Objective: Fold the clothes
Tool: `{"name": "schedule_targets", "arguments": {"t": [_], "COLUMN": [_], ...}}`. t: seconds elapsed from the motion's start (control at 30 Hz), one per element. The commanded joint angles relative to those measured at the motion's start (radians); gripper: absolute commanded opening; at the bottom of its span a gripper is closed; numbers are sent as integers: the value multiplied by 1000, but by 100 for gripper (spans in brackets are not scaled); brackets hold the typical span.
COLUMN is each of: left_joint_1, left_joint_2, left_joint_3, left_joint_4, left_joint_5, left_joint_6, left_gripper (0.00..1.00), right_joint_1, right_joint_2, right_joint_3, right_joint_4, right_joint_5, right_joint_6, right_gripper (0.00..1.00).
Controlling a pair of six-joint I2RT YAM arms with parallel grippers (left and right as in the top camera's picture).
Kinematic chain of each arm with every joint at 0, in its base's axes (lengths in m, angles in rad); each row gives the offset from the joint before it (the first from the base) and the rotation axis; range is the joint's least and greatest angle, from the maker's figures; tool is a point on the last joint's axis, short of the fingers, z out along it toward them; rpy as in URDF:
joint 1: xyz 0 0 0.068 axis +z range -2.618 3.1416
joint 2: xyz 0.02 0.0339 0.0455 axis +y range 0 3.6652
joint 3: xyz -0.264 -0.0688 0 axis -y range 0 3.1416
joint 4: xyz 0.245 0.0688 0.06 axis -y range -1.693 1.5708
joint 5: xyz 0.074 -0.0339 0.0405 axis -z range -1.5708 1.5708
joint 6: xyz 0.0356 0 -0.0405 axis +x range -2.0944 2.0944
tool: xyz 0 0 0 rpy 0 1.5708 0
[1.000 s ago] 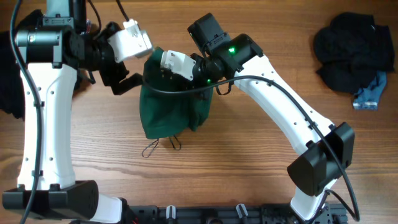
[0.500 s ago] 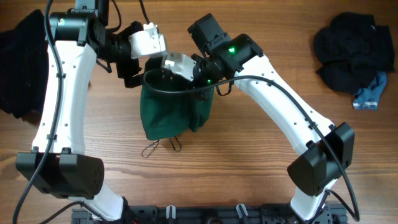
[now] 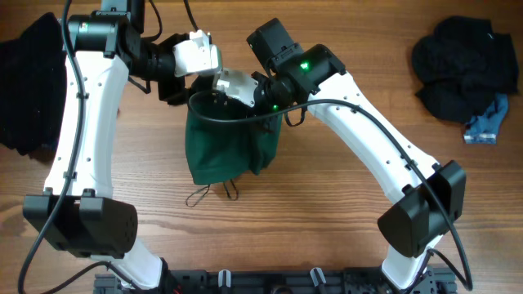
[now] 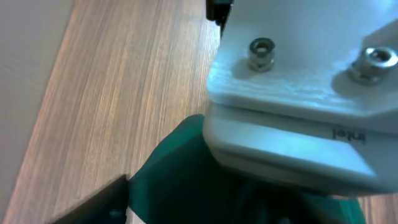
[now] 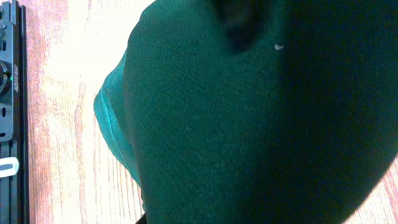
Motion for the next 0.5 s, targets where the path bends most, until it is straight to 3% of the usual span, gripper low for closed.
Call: {"name": "schedule_targets", "arguments": {"t": [0.0, 0.07, 0.13, 0.23, 0.47], "left_joint_1": [-4, -8, -12, -12, -12], "left_joint_2": [12, 12, 12, 12, 12], "left_joint_3": [14, 14, 14, 14, 14], "left_joint_4": [-1, -10, -19, -18, -27], "left_joint_5": [34, 34, 34, 33, 33], "left_joint_6": [10, 10, 11, 11, 11], "left_gripper": [42, 41, 52, 60, 61], "right_joint_1": [4, 4, 4, 4, 4], "right_joint_2": [-34, -36, -47, -67, -111], "right_joint_3": [24, 24, 24, 24, 24], "right_joint_4": [3, 3, 3, 3, 9], "right_joint_5": [-9, -10, -27, -47, -43], "right_joint_6": [11, 10, 2, -6, -96], "right_gripper": [4, 4, 4, 4, 4]}}
